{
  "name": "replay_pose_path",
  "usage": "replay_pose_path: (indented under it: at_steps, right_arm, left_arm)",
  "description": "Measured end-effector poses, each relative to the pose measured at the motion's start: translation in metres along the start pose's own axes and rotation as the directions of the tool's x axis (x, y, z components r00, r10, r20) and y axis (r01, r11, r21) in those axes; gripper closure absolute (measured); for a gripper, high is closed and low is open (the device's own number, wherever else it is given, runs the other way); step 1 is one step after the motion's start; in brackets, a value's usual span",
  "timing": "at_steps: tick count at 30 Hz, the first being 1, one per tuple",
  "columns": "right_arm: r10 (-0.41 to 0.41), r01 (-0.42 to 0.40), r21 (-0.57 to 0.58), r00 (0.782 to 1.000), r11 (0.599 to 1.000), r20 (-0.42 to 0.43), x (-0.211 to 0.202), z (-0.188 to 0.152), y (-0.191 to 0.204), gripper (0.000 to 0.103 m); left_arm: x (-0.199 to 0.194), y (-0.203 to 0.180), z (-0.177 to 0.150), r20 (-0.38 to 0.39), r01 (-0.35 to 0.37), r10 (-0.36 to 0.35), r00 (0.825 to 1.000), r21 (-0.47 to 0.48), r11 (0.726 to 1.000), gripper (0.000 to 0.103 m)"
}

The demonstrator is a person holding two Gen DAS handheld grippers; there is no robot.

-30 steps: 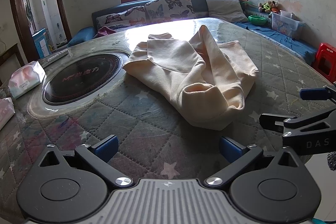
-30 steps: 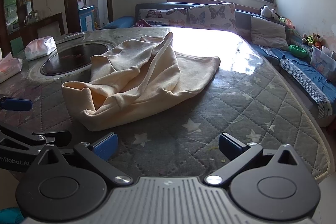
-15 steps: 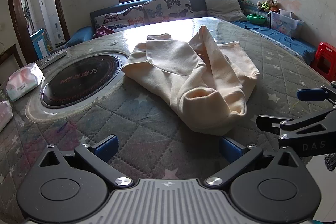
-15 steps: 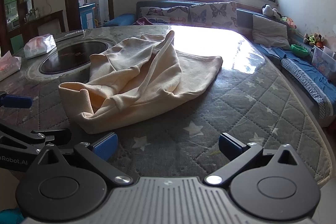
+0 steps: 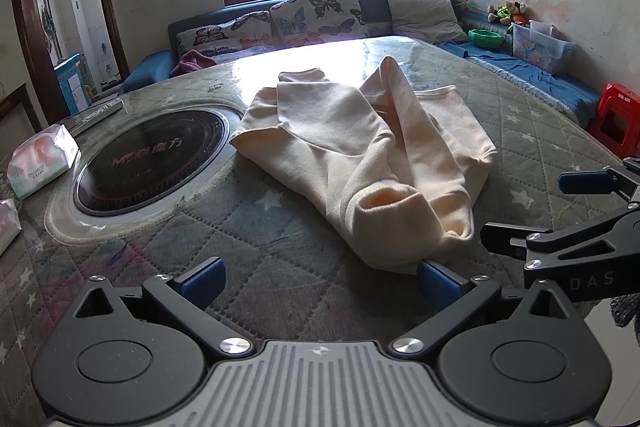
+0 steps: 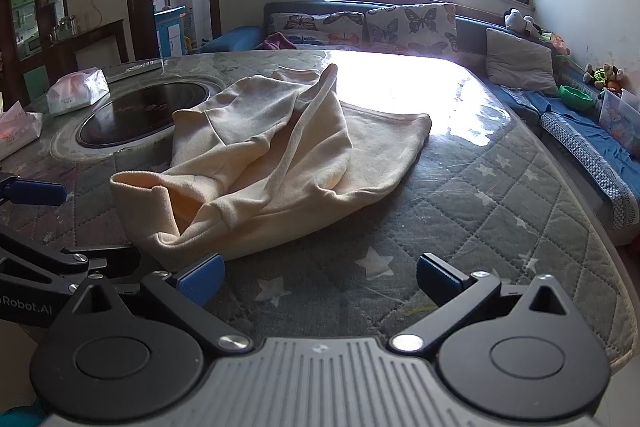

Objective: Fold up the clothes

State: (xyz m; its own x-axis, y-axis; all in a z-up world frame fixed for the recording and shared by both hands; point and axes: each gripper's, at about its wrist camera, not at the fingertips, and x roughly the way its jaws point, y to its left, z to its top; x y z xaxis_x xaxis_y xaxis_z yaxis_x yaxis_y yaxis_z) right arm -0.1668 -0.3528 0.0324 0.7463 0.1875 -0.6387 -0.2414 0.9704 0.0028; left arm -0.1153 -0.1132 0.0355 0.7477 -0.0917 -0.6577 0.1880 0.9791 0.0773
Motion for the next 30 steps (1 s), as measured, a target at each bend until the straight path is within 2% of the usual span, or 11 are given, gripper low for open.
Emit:
replay_pose_path:
  at_steps: [19,30]
  right_arm:
    - [0.036,-0.036,-0.007,0.999,0.999,0.037,0.009,0.036,-0.003,0.0]
    - [0.015,-0.013,-0.043,0.999,0.999,0.048,0.031,0.07,-0.012,0.0]
  left_arm:
    - [0.008,0.014,0.034,0.047,0.024,-0.026,0.999,0.028,0.999,0.0]
    - [0.034,0.024,0.058,0.024,0.04,-0.041,0.999,0.016,0.999,0.0]
